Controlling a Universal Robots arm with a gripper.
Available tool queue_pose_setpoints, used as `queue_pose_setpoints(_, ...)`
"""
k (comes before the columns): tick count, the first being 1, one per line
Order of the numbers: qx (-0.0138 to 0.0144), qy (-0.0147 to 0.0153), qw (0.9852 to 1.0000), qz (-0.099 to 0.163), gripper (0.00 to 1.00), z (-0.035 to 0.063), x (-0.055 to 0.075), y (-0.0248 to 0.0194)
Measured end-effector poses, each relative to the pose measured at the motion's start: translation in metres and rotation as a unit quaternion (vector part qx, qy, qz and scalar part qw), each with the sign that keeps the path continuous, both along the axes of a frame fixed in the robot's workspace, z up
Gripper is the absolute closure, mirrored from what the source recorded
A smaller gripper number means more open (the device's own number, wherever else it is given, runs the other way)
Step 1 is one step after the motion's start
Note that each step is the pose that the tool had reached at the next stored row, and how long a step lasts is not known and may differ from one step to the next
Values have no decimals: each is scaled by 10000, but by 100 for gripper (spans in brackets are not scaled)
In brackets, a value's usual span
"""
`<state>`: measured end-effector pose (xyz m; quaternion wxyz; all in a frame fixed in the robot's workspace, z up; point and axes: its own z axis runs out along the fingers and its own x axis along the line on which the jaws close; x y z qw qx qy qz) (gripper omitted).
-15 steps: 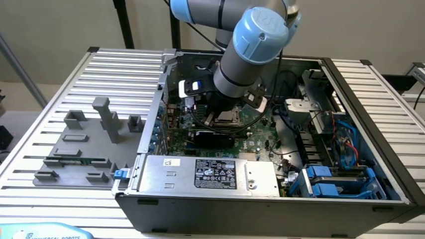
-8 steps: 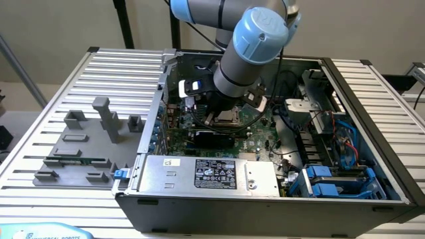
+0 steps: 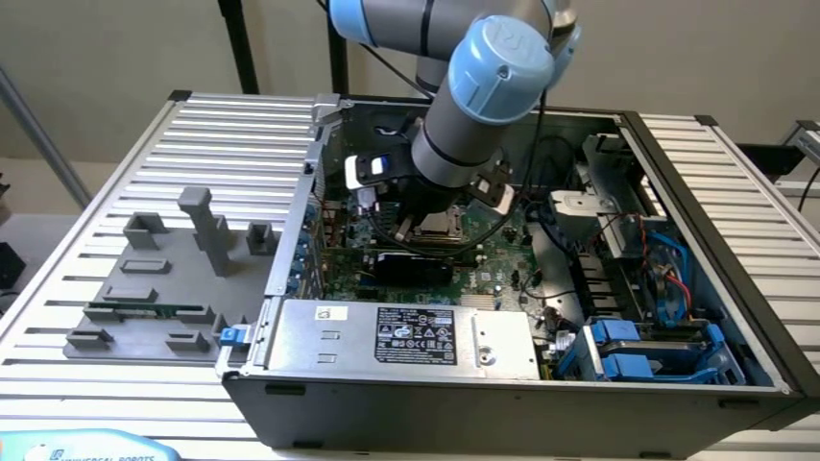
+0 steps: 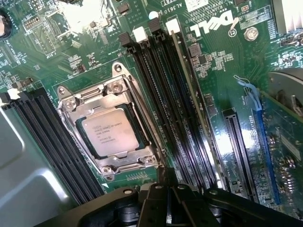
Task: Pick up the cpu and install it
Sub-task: 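Install the second cpu locking lever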
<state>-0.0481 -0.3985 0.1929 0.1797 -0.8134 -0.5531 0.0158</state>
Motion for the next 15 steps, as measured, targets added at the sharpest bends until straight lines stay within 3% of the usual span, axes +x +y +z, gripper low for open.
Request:
queue_pose_setpoints(5,-21,-7,10000,24,89,-9,0,30)
queue_pose_setpoints(8,-97,-6,9999,36,89,-8,0,38)
queue_pose_setpoints(9,-106,-6,9999,39,89,-3,1,38)
queue_pose_setpoints(15,-106,-6,9999,42,89,241,0,38)
